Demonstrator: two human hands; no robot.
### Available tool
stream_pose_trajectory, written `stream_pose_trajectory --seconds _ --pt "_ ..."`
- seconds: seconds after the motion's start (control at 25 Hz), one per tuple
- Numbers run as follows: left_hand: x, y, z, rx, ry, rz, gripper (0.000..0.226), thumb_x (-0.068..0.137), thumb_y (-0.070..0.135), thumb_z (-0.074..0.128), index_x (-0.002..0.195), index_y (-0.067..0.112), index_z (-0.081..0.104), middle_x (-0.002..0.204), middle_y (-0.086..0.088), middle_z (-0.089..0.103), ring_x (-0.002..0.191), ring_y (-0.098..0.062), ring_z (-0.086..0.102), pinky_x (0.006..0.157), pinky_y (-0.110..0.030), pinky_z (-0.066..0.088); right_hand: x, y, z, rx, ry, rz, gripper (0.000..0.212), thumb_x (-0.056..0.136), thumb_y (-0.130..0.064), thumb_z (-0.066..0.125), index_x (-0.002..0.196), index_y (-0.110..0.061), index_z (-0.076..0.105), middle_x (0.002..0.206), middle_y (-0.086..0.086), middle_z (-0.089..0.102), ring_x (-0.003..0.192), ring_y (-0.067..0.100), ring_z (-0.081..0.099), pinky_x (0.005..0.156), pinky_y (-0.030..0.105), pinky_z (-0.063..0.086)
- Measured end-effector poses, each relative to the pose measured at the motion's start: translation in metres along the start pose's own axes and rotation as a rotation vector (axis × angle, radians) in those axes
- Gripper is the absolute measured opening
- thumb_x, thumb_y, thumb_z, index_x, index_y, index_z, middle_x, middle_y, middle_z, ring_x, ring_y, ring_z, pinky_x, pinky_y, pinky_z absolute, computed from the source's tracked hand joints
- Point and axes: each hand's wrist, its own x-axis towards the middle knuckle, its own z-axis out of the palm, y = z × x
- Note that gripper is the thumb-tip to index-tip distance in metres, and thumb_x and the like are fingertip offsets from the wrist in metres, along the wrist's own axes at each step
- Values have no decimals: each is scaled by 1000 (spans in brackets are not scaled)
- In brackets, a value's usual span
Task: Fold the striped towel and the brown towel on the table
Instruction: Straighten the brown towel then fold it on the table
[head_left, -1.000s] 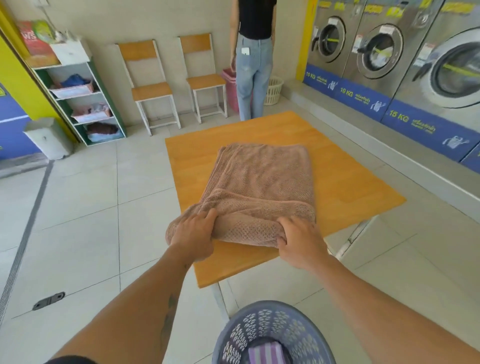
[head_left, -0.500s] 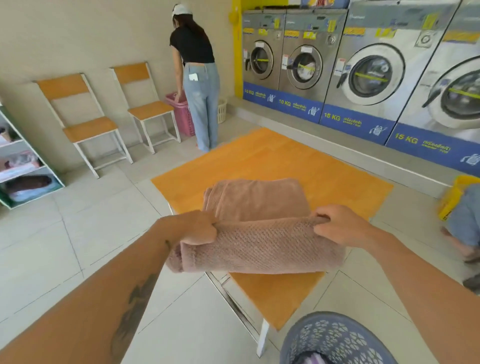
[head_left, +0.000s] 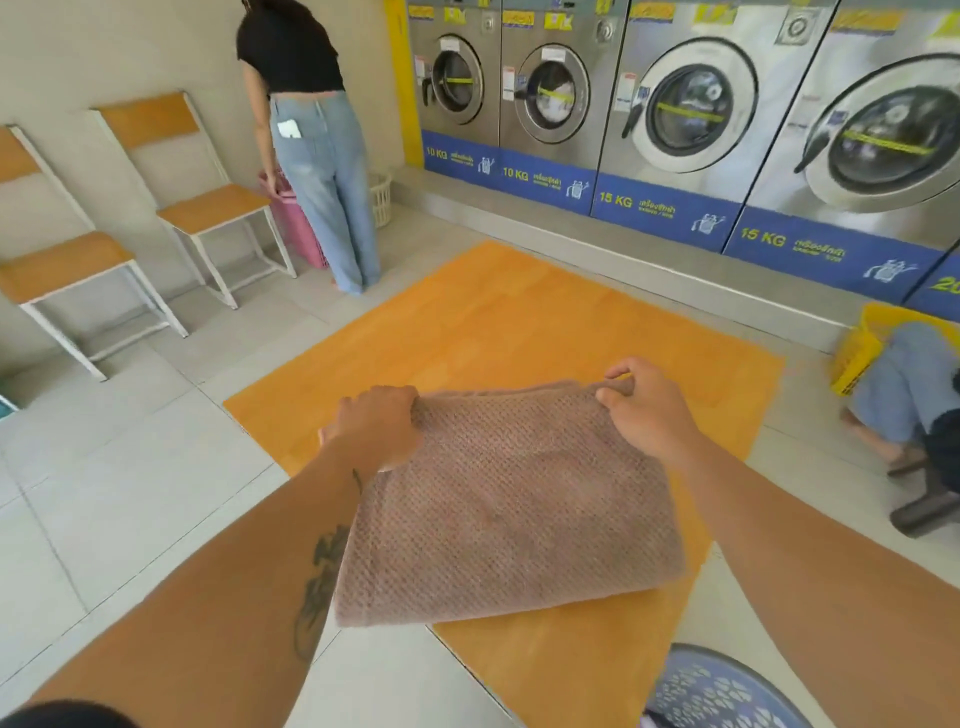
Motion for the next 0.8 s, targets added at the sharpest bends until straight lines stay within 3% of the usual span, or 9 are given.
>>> stream_pose_trajectory --seconds 0.16,0.28,0.36,0.44,0.52,0.6,0.68,0.8 --pt "44 -1 7 27 83 -40 27 85 8 48 107 21 57 99 -4 64 87 -27 53 77 -39 35 64 0 29 18 28 4 18 100 -25 57 117 -20 53 88 -7 61 68 13 59 51 27 37" --pt "73 -11 36 -19 207 -81 44 89 9 44 129 24 53 118 -6 62 109 -34 52 88 -44 34 100 14 61 -34 23 35 16 101 -28 54 115 -22 52 94 0 63 73 16 60 55 30 41" --pt "82 -21 71 -59 226 -99 50 94 17 38 142 32 44 134 -6 56 122 -34 49 101 -50 34 106 34 86 -186 -57 28 24 102 -35 48 122 -23 52 114 8 61 94 27 61 73 37 51" --pt "83 -29 98 -95 207 -95 51 98 23 33 147 37 37 141 -6 52 128 -34 47 107 -54 33 98 51 102 -301 -68 29 34 102 -39 43 133 -23 49 134 12 48 121 36 47 101 48 43" --pt "86 -34 104 -77 187 -77 49 100 26 31 148 36 37 142 -6 52 129 -34 47 109 -53 33 89 53 101 -303 -52 39 40 102 -37 43 140 -24 45 138 13 42 127 38 42 108 48 37" --pt "84 -36 95 -23 219 -17 46 101 29 31 147 34 39 143 -5 51 129 -32 47 110 -51 33 77 49 90 -207 -98 94 43 102 -34 47 144 -24 42 141 11 43 117 32 52 97 39 44" --pt "69 -33 80 -53 319 81 43 100 26 39 142 28 46 140 -6 52 127 -31 48 109 -49 33 57 49 76 -187 -136 161 41 102 -29 49 142 -20 44 139 7 51 91 20 58 72 29 46" --pt "16 -23 72 -162 337 142 40 92 27 44 129 25 58 132 -4 53 120 -30 49 103 -48 34 11 65 66 -201 14 401 36 101 -29 49 134 -12 49 110 10 64 75 21 60 52 29 41"
